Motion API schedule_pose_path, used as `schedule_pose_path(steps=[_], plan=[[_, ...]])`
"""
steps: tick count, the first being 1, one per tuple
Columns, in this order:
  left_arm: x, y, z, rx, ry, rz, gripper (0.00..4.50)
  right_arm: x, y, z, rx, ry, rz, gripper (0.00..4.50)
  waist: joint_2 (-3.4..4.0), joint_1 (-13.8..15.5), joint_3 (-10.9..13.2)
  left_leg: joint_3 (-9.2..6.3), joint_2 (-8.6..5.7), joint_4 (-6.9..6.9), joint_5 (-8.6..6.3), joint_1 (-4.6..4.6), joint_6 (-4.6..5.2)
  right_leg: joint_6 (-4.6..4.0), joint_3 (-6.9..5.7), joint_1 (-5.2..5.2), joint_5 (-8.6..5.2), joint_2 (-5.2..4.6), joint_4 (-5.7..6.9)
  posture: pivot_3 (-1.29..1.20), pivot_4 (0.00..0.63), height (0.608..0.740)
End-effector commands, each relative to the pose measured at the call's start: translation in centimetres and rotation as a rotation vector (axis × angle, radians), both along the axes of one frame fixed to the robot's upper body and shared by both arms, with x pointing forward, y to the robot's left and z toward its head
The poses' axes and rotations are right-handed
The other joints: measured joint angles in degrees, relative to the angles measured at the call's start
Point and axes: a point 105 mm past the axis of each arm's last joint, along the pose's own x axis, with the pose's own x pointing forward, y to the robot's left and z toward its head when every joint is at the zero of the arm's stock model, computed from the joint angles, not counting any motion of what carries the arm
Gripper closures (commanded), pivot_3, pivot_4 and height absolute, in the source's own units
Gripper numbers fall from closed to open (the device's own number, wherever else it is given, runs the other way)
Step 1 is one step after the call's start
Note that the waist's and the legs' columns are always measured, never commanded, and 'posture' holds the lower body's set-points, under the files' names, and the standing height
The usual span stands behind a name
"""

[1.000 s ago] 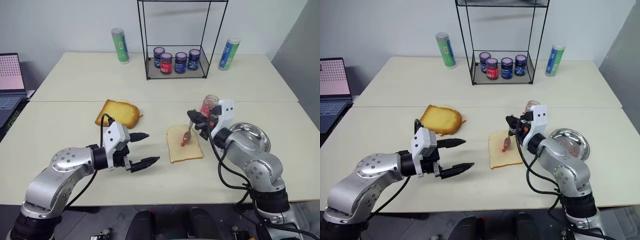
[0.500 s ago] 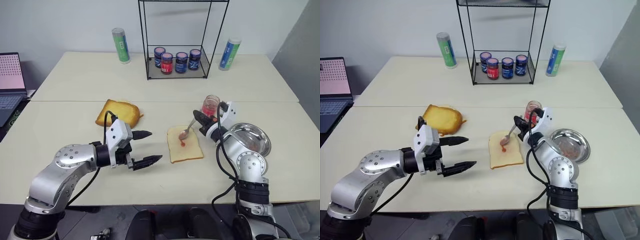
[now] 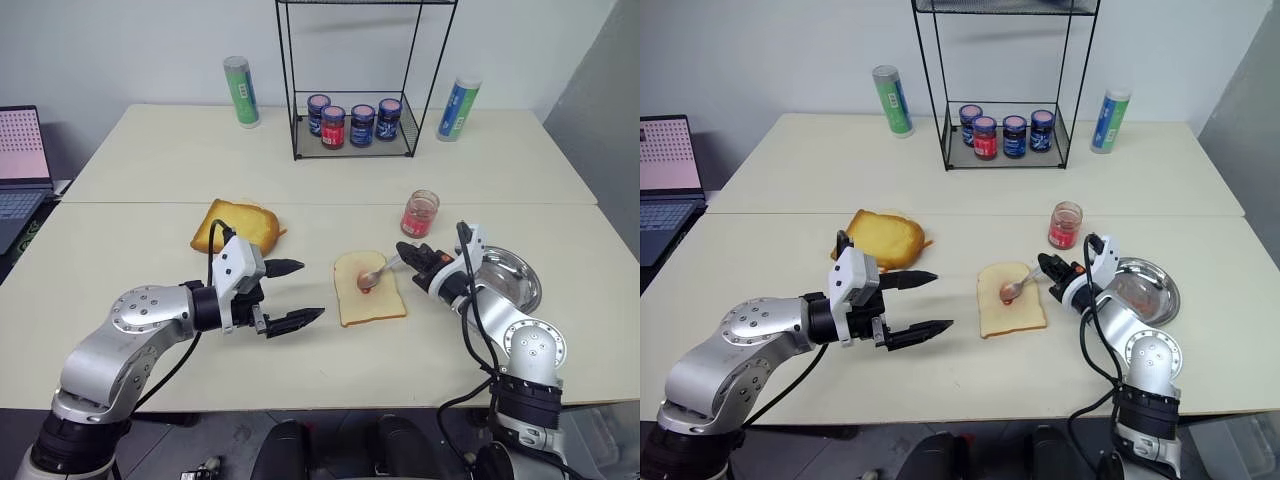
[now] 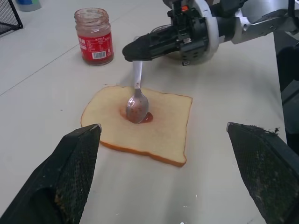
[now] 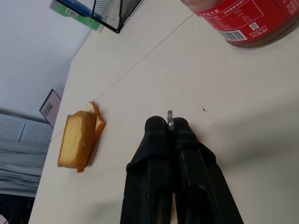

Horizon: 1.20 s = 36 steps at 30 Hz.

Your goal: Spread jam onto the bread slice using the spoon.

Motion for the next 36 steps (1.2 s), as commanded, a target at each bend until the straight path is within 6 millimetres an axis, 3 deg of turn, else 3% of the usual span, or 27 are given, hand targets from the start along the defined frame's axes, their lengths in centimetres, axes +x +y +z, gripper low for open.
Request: schedule_pose_path(steps=[1,9,15,22,36], plan=[[0.0,-0.4,0.6,-0.005,-0.042,-0.028,0.00,-0.7,-0.6,0.6,-0.033,-0.012,0.034,4.44,0.00,0.0,0.0,0.00,0.00,0.00,0.00,0.00,0.00,0.00,0.00,0.00,0.00,0.01,0.00,0.00,0.150,0.740],[-0.1,-0.2,0.6,0.002,-0.046,-0.026,0.00,-1.4,-0.7,2.6,-0.015,-0.061,0.134,4.44,-0.01,0.0,0.0,0.00,-0.02,0.00,0.00,-0.01,0.00,0.03,0.01,0.01,-0.02,0.02,-0.02,0.00,0.150,0.740],[-0.1,-0.1,0.6,0.005,-0.049,-0.021,0.00,-0.2,-0.6,3.8,0.089,-0.081,0.111,4.44,-0.02,0.0,0.0,0.00,0.02,0.00,0.00,-0.01,0.01,0.09,0.02,0.00,-0.05,0.09,-0.02,0.00,0.150,0.740],[-0.1,-0.2,0.7,0.006,-0.051,-0.024,0.00,0.3,-0.3,1.7,0.104,-0.023,0.102,4.44,-0.02,0.0,0.0,0.00,0.06,-0.01,0.00,-0.03,0.01,0.02,0.03,-0.01,-0.01,0.19,-0.03,0.00,0.150,0.740],[0.0,-0.4,0.5,0.008,-0.048,-0.046,0.00,-3.7,-3.1,0.8,0.002,0.012,0.249,4.44,-0.02,0.1,0.0,0.01,0.05,0.00,-0.01,-0.01,0.01,0.15,0.04,0.01,-0.08,0.16,-0.04,0.00,0.150,0.740]])
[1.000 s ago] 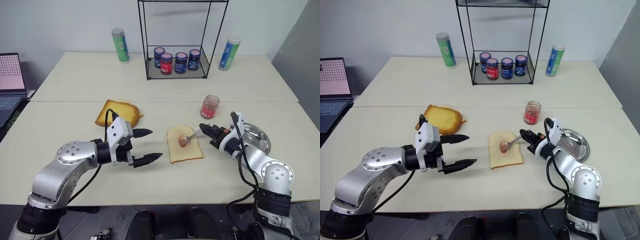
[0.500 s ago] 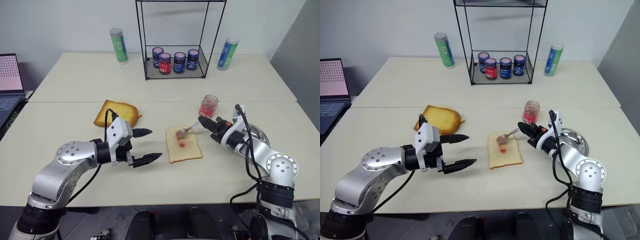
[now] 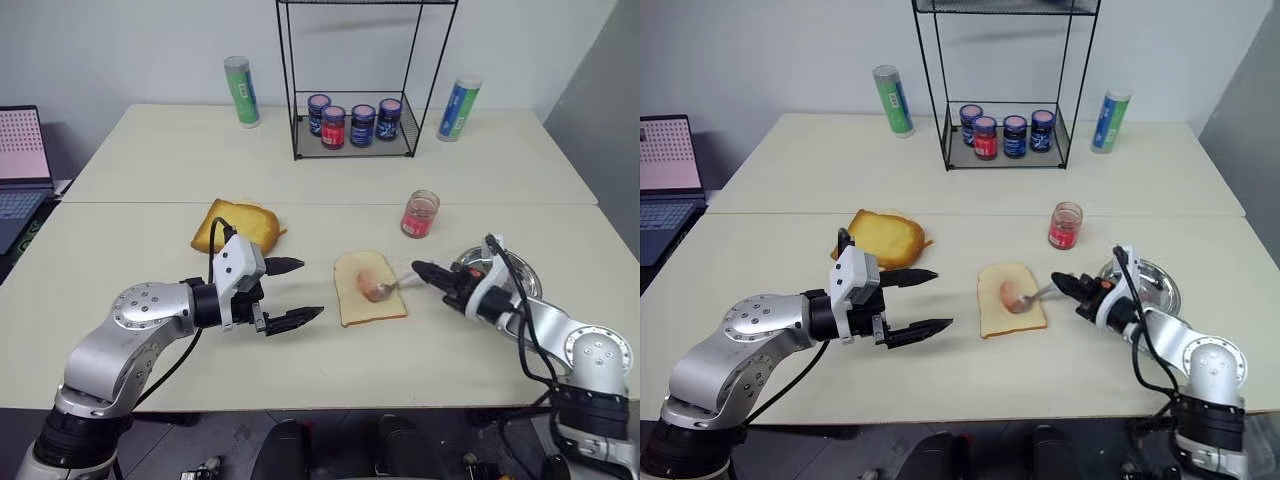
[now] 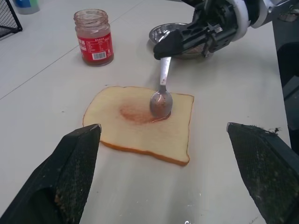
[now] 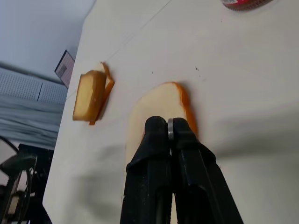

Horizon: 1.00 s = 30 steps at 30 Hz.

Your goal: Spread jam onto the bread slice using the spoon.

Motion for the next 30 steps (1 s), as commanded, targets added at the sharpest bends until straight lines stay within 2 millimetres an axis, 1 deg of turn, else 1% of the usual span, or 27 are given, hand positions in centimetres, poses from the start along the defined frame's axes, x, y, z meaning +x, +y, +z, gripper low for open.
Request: schedule_pose_path(steps=[1,4,7,8,11,13,15,16,18,21,26,29,30], plan=[[0.0,-0.4,0.6,-0.004,-0.038,-0.031,0.00,-0.4,0.1,1.2,0.012,-0.044,0.043,4.44,0.00,0.0,0.0,0.00,0.00,0.00,0.00,0.00,0.00,0.00,0.00,0.00,0.00,0.01,0.00,0.00,0.150,0.740],[0.1,-0.4,0.7,-0.003,-0.040,-0.033,0.00,0.5,0.1,2.1,0.051,-0.069,0.018,4.44,-0.01,-0.1,0.0,0.00,0.02,0.00,0.00,0.01,0.00,0.09,0.01,0.00,-0.05,0.04,0.01,0.00,0.150,0.740],[0.1,-0.6,0.7,-0.004,-0.043,-0.037,0.00,2.0,1.5,3.5,0.133,-0.106,0.001,4.44,-0.02,-0.3,0.0,0.01,0.06,0.01,0.00,0.01,0.00,0.10,0.03,-0.01,-0.06,0.08,0.01,0.00,0.150,0.740],[0.1,-0.6,0.7,-0.003,-0.045,-0.039,0.00,2.6,2.1,3.5,0.153,-0.106,-0.007,4.44,-0.02,-0.3,0.0,0.01,0.08,0.01,0.00,0.01,0.00,0.10,0.04,-0.02,-0.05,0.09,0.02,0.00,0.150,0.740],[0.1,-0.7,0.9,-0.003,-0.050,-0.040,0.00,3.6,3.7,3.1,0.166,-0.093,-0.007,4.44,-0.02,-0.2,0.0,-0.01,0.12,0.00,0.00,0.02,0.00,0.08,0.02,-0.02,-0.04,0.12,0.03,0.00,0.150,0.740],[0.2,-0.6,1.0,0.000,-0.052,-0.039,0.00,3.6,4.3,2.5,0.163,-0.081,0.009,4.44,-0.02,0.0,0.0,-0.03,0.12,0.00,0.00,0.00,0.00,-0.08,0.00,-0.02,0.05,0.12,0.02,0.00,0.150,0.740],[0.1,-0.5,1.0,0.004,-0.053,-0.038,0.00,3.3,4.3,1.8,0.141,-0.068,0.029,4.44,-0.02,0.2,0.0,-0.02,0.02,0.00,0.00,-0.03,0.00,-0.14,-0.02,-0.02,0.08,0.11,0.01,0.00,0.150,0.740],[0.1,-0.5,1.0,0.006,-0.053,-0.037,0.00,3.0,4.1,1.5,0.127,-0.061,0.038,4.44,-0.03,0.3,0.0,-0.01,-0.03,0.00,0.00,-0.06,0.00,-0.14,-0.03,-0.02,0.08,0.10,0.00,0.00,0.150,0.740],[0.0,-0.4,0.9,0.008,-0.052,-0.035,0.00,2.2,3.1,0.8,0.091,-0.047,0.053,4.44,-0.03,0.4,0.0,0.02,-0.11,0.04,0.00,-0.10,0.00,-0.12,0.00,-0.02,0.09,0.02,-0.04,0.00,0.150,0.740],[-0.1,-0.4,0.8,0.009,-0.049,-0.031,0.00,0.9,1.5,0.6,0.054,-0.037,0.072,4.44,-0.03,0.4,0.0,0.03,-0.14,0.05,0.00,-0.10,0.00,-0.09,-0.02,0.03,0.11,-0.22,-0.12,0.00,0.150,0.740],[0.0,-0.5,0.7,0.004,-0.048,-0.031,0.00,-0.7,-0.8,0.3,-0.007,-0.021,0.079,4.44,-0.04,0.2,0.0,-0.02,-0.07,0.03,-0.01,0.00,0.01,-0.02,-0.05,0.08,0.06,-0.15,-0.09,0.00,0.150,0.740],[0.2,-0.6,0.7,0.002,-0.049,-0.034,0.00,-0.9,-2.1,0.3,-0.044,-0.017,0.063,4.44,-0.04,0.2,0.0,-0.03,-0.06,0.04,-0.01,0.02,0.01,0.03,-0.04,0.10,0.03,-0.13,-0.09,0.00,0.150,0.740],[0.3,-0.6,0.7,0.002,-0.049,-0.035,0.00,-0.7,-2.3,0.6,-0.041,-0.028,0.058,4.44,-0.05,0.2,0.0,-0.02,-0.07,0.04,-0.01,0.03,0.01,0.05,-0.04,0.10,0.02,-0.12,-0.09,0.00,0.150,0.740]])
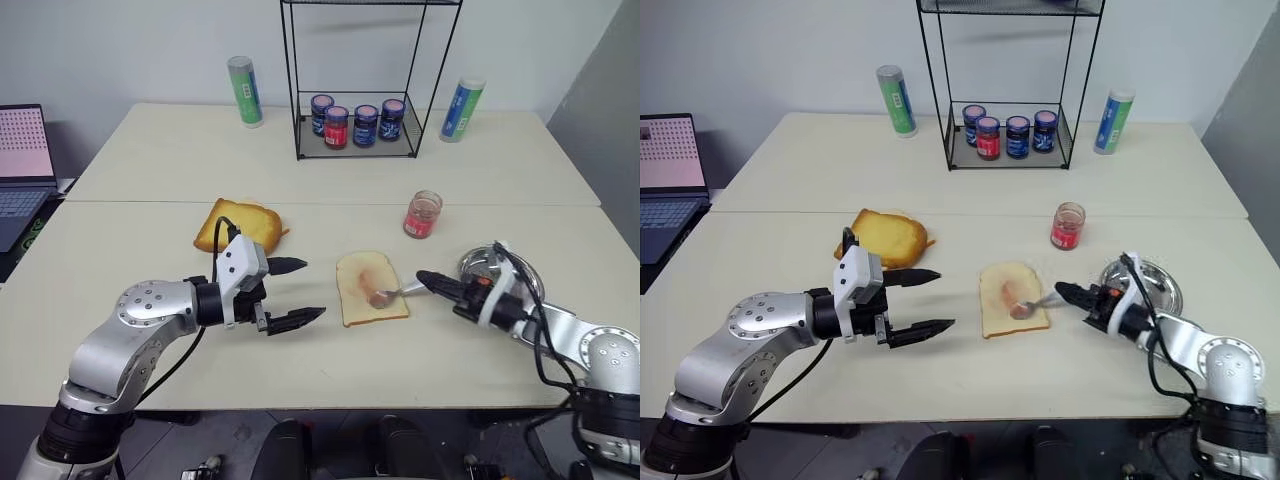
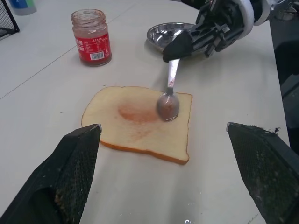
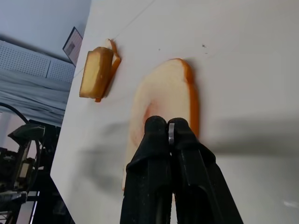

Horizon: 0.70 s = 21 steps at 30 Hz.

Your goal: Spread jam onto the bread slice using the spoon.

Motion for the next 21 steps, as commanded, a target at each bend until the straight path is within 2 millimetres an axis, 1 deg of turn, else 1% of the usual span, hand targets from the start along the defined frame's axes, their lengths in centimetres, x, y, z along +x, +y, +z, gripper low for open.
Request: schedule_pose_path(steps=[1,3,5,7,10,12,14,16,17,21], plan=[[0.1,-0.4,0.8,-0.006,-0.044,-0.019,0.00,0.3,-1.0,1.5,-0.011,-0.053,-0.014,4.44,-0.01,0.0,0.0,0.00,0.00,0.00,0.00,0.01,0.00,0.01,0.00,0.00,-0.01,0.02,0.00,0.00,0.150,0.740],[0.2,-0.4,0.9,-0.007,-0.046,-0.020,0.00,1.1,-0.7,2.7,0.025,-0.092,-0.026,4.44,-0.02,0.0,0.0,-0.01,0.02,0.00,0.00,0.01,0.00,0.02,0.00,0.01,-0.01,0.09,0.00,0.00,0.150,0.740],[0.3,-0.5,0.9,-0.008,-0.047,-0.022,0.00,2.3,0.7,4.2,0.097,-0.137,-0.027,4.44,-0.03,-0.2,0.0,0.00,0.02,0.02,0.00,0.01,0.00,0.02,0.02,0.01,-0.01,0.21,0.00,0.00,0.150,0.740],[0.3,-0.5,0.9,-0.007,-0.049,-0.025,0.00,3.4,2.2,5.0,0.161,-0.155,-0.030,4.44,-0.03,-0.5,0.0,0.02,0.09,0.02,0.00,0.02,0.00,0.03,0.07,0.00,-0.01,0.23,0.01,0.00,0.150,0.740],[0.4,-0.6,1.0,-0.007,-0.052,-0.027,0.00,4.8,3.9,4.5,0.184,-0.145,-0.044,4.44,-0.03,-0.3,0.0,-0.04,0.17,-0.02,0.00,0.03,0.00,-0.01,0.02,-0.02,0.00,0.30,0.04,0.00,0.150,0.740],[0.4,-0.7,1.1,-0.006,-0.053,-0.026,0.00,5.3,4.7,3.9,0.181,-0.136,-0.043,4.44,-0.05,-0.3,0.0,-0.04,0.19,-0.02,0.00,0.01,0.00,-0.13,0.00,-0.03,0.07,0.30,0.04,0.00,0.150,0.740],[0.3,-0.6,1.1,-0.003,-0.055,-0.024,0.00,5.9,4.9,2.8,0.153,-0.110,-0.058,4.44,-0.05,-0.1,0.0,-0.03,0.12,-0.03,0.00,-0.03,0.00,-0.16,0.00,-0.06,0.09,0.27,0.06,0.00,0.150,0.740],[0.2,-0.4,1.2,0.000,-0.055,-0.018,0.00,5.9,4.4,1.6,0.098,-0.090,-0.065,4.44,-0.05,0.0,0.0,-0.01,0.03,0.00,0.00,-0.06,0.00,-0.17,0.01,-0.06,0.09,0.25,0.05,0.00,0.150,0.740],[0.2,-0.3,1.2,0.002,-0.055,-0.016,0.00,5.7,4.1,1.3,0.078,-0.088,-0.061,4.44,-0.05,0.0,0.0,0.01,0.00,0.00,0.00,-0.06,0.00,-0.17,0.03,-0.06,0.09,0.20,0.05,0.00,0.150,0.740],[0.1,-0.3,1.1,0.002,-0.054,-0.012,0.00,4.5,2.8,1.7,0.051,-0.102,-0.035,4.44,-0.05,0.1,0.0,0.02,-0.04,0.02,0.00,-0.06,0.00,-0.16,0.02,-0.04,0.09,0.09,0.03,0.00,0.150,0.740]])
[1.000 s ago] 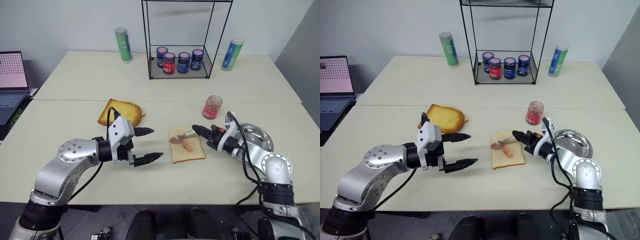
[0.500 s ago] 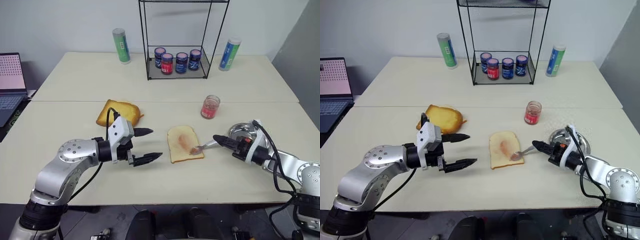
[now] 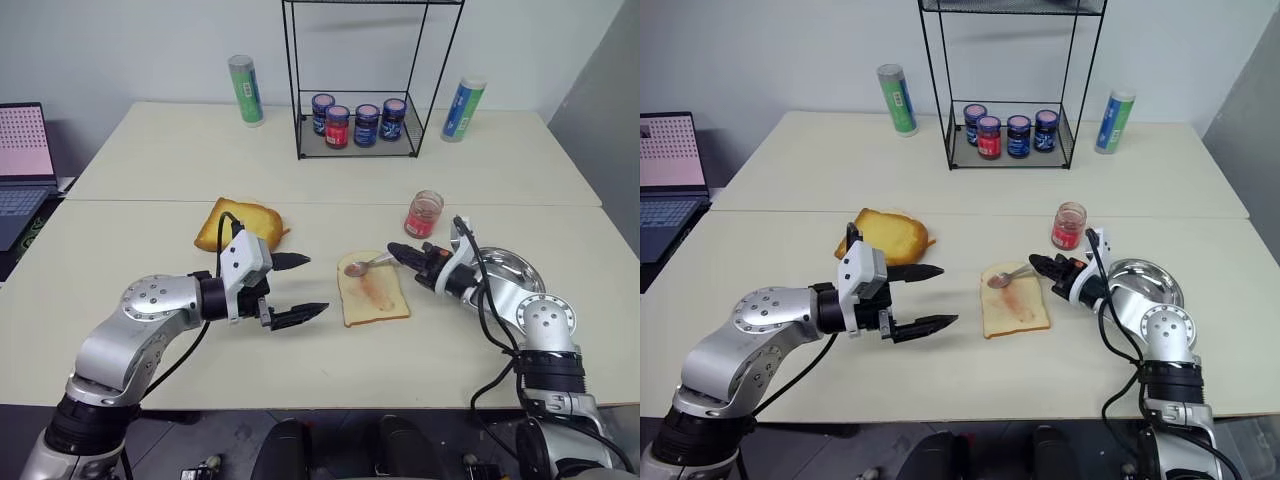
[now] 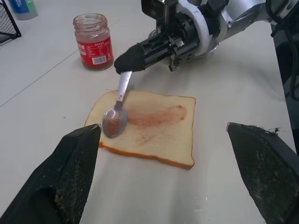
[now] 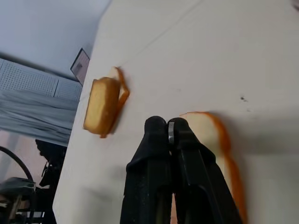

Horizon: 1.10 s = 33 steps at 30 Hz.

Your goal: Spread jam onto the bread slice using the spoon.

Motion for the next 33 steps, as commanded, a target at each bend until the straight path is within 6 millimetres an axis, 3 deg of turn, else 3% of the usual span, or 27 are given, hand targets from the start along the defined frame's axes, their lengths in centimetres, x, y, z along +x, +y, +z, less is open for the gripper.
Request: schedule_pose_path(steps=[1,8,14,18,22,25,29,33], plan=[[-0.3,0.0,0.8,-0.001,-0.042,-0.005,0.00,-1.1,-1.8,1.4,-0.037,-0.055,0.003,4.44,0.00,0.0,0.0,-0.01,0.01,0.00,0.00,0.00,0.00,0.00,-0.01,0.00,0.00,-0.07,0.00,0.00,0.150,0.740],[0.1,-0.3,0.8,-0.010,-0.044,-0.014,0.00,-2.4,-4.5,3.6,-0.077,-0.111,-0.028,4.44,-0.01,-0.1,0.0,-0.02,0.02,-0.01,0.00,0.04,0.00,0.00,-0.02,0.01,0.00,-0.12,0.03,0.00,0.150,0.740],[0.6,-1.5,1.6,-0.031,-0.057,-0.066,0.00,-2.3,-6.0,8.5,0.024,-0.250,-0.098,4.44,-0.02,-0.3,0.0,-0.02,0.09,-0.01,0.00,0.04,0.00,0.06,0.00,0.00,-0.04,0.13,0.05,0.00,0.150,0.740],[0.7,-4.0,3.4,-0.042,-0.112,-0.178,0.00,-2.5,-9.9,9.9,-0.001,-0.299,-0.269,4.44,-0.05,0.3,0.0,-0.04,0.03,0.00,0.00,0.01,0.00,0.08,-0.02,0.03,-0.04,0.17,0.01,0.00,0.150,0.740],[0.4,-7.0,5.4,-0.015,-0.225,-0.314,0.00,-3.9,-12.8,9.4,-0.098,-0.303,-0.356,4.44,-0.05,1.2,0.0,0.00,-0.03,0.02,0.00,-0.02,0.00,0.10,0.01,0.07,-0.01,0.15,-0.12,0.00,0.150,0.740],[0.4,-9.0,5.7,0.013,-0.280,-0.404,0.00,-4.8,-15.2,9.0,-0.129,-0.293,-0.430,4.44,-0.05,1.4,0.0,-0.03,-0.03,0.02,0.00,-0.03,0.00,0.10,-0.01,0.13,0.00,0.16,-0.20,0.00,0.150,0.740],[1.2,-10.7,4.7,0.017,-0.276,-0.468,0.00,-6.4,-18.5,7.0,-0.180,-0.224,-0.493,4.44,0.00,1.1,0.0,0.02,-0.04,0.01,0.00,0.03,0.01,0.13,0.04,0.14,-0.01,0.17,-0.19,0.00,0.150,0.740],[1.6,-12.1,3.6,0.012,-0.264,-0.503,0.00,-7.0,-20.2,4.8,-0.197,-0.152,-0.494,4.44,0.01,0.8,0.0,0.01,0.03,0.01,0.00,0.11,0.01,0.20,0.06,0.16,-0.06,0.28,-0.16,0.00,0.150,0.740]])
